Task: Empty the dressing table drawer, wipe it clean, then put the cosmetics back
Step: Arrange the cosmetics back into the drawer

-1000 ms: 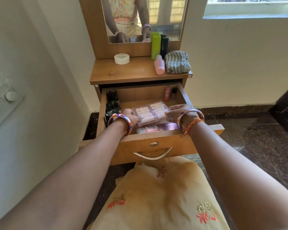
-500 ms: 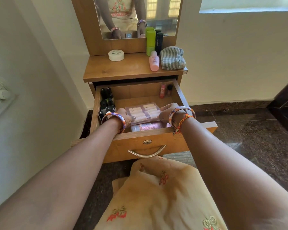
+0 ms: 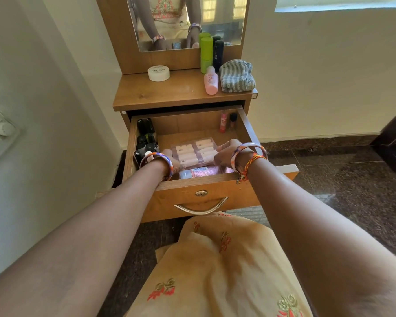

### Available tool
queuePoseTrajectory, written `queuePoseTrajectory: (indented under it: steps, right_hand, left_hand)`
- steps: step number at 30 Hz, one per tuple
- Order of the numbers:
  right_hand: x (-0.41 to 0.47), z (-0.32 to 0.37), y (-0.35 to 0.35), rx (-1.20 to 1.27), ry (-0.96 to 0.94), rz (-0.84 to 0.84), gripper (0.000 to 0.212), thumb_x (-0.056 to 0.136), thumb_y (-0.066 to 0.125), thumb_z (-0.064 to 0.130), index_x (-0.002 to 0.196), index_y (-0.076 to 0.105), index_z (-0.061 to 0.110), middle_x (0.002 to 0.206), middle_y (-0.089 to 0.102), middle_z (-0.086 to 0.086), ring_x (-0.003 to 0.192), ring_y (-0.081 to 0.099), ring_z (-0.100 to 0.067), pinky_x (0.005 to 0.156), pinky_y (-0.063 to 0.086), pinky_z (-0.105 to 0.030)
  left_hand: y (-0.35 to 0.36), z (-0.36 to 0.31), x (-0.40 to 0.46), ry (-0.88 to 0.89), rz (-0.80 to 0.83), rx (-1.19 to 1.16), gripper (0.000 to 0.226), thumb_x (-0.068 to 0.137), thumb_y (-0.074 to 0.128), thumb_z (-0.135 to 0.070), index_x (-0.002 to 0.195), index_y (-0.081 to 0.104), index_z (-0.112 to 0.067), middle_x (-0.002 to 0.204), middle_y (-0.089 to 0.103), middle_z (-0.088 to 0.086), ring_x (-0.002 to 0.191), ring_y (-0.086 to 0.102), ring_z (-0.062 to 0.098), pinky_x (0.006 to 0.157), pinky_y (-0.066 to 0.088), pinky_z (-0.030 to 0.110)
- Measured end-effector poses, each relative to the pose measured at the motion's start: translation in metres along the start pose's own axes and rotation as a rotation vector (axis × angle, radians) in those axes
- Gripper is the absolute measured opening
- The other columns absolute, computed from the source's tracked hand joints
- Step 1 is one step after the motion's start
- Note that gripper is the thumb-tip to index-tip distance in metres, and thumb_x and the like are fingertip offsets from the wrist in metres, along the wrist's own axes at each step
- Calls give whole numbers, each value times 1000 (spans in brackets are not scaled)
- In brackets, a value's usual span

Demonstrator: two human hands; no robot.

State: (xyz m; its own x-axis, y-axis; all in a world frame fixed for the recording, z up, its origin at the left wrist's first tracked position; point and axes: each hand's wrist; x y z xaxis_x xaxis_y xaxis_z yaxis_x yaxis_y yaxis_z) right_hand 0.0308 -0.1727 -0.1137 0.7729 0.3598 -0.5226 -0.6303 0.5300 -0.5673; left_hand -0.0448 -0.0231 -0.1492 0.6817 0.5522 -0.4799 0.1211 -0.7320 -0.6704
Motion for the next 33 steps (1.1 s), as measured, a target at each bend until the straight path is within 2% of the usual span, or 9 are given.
queuePoseTrajectory:
  steps: [3,8,18,23,27,30,33]
  right_hand:
    - [0,0,1,-19,0,-7,40,87,59,6,126,52,3,124,59,-16,113,59,-27,101,48,-38]
    - [-2,1,1,-44,-5,34,40,87,58,5,127,53,-1,129,56,-20,119,55,-32,104,45,-40]
    - [2,3,4,-68,40,-26,41,82,64,10,122,56,4,119,61,-14,110,59,-28,99,49,-40]
    - [2,8,6,-123,45,-8,52,79,65,9,129,50,8,122,58,-13,111,56,-29,97,49,-40]
    - [4,14,6,-152,36,-58,47,81,65,18,125,54,6,119,60,-14,108,59,-30,96,50,-41]
    - [7,17,8,-119,9,-11,44,88,57,11,129,50,-3,125,55,-21,119,52,-36,102,44,-40]
    - [13,18,16,-115,8,-87,40,86,59,11,123,52,2,118,59,-16,113,57,-31,100,47,-41]
  left_hand:
    - [-1,2,1,-13,-7,53,61,82,67,-30,135,41,-15,134,49,13,118,51,33,101,45,45]
    - [0,4,7,-27,13,-22,58,76,69,-21,129,45,-15,128,52,12,114,54,33,97,49,46]
    - [1,0,5,26,3,-30,40,84,63,-15,123,53,-9,123,56,14,111,56,31,96,51,43]
    - [1,-2,5,64,-14,-51,37,88,59,-15,125,53,-7,124,54,13,113,54,29,95,49,34]
    - [1,-4,2,137,-66,-15,35,90,56,-19,124,54,-10,128,55,12,114,54,28,96,46,33]
    - [0,-8,-3,198,-84,42,29,91,55,-17,119,61,-10,126,58,11,112,56,27,93,45,29]
    - [1,-9,-6,215,-58,106,28,92,53,-23,116,64,-11,120,62,9,105,58,27,90,48,29]
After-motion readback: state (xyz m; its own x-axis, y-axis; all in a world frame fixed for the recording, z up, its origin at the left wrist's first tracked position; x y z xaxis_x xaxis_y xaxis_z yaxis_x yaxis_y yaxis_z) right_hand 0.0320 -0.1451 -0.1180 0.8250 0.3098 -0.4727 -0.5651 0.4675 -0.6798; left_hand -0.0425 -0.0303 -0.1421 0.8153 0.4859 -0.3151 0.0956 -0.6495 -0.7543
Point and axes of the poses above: each hand's wrist, its own x-axis towards the middle knuckle, its own y-axis out of the palm, z = x × y
